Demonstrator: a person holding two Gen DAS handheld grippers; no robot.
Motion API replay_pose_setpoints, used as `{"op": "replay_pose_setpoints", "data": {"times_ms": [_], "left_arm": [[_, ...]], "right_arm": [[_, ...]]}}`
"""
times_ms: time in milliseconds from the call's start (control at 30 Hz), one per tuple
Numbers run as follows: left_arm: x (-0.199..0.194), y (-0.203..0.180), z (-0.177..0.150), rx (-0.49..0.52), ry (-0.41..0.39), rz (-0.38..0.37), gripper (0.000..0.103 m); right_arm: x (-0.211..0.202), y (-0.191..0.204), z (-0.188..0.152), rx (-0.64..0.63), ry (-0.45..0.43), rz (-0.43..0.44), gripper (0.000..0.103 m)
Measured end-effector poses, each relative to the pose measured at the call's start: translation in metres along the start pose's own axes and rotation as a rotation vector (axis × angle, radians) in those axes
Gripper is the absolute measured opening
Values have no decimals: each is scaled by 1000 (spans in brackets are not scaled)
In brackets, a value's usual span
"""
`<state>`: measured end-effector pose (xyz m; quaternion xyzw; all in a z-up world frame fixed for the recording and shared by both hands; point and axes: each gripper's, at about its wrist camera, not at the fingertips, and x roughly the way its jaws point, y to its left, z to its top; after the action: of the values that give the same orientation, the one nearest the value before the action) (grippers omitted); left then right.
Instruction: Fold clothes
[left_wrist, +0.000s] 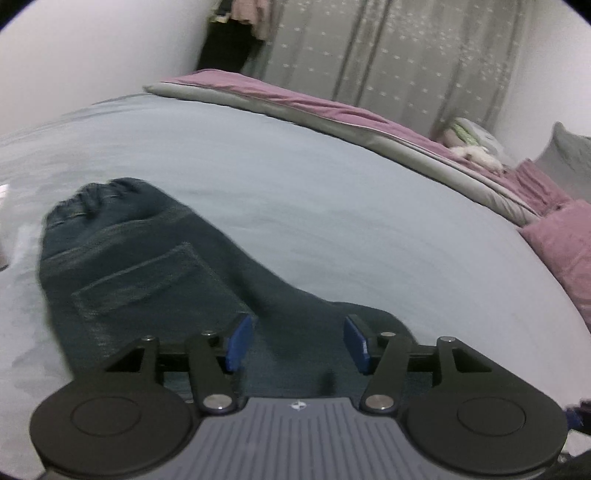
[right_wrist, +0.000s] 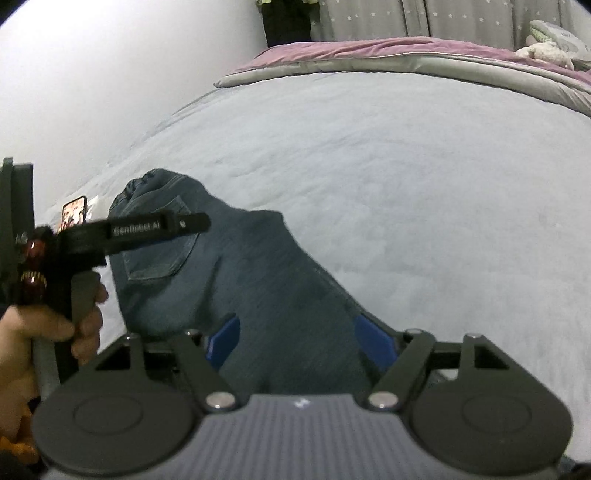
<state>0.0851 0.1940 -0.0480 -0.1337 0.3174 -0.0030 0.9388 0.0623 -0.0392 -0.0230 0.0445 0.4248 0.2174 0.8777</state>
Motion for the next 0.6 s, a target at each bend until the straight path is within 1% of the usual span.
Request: {"op": "replay_pose_setpoints", "data": {"times_ms": [133, 233, 300, 367, 467, 600], "left_arm": [[3, -11, -3, 35, -10, -51, 55], [9, -13, -9, 61, 18, -43, 55], [14, -14, -14, 77, 38, -36, 55], [18, -15, -18, 94, 59, -29, 55], [24, -13, -27, 112, 91, -3, 55], [23, -18, -33, 187, 93, 22, 57]], "right_arm": [[7, -15, 0, 37, -5, 46, 73], [12, -25, 1, 59, -7, 80, 73], [15, -34, 2, 94, -4, 134, 71], [21, -39, 3, 119, 9, 193, 67], [34, -51, 5, 171, 53, 311, 62], [54, -65, 11, 233, 109, 377, 62]]}}
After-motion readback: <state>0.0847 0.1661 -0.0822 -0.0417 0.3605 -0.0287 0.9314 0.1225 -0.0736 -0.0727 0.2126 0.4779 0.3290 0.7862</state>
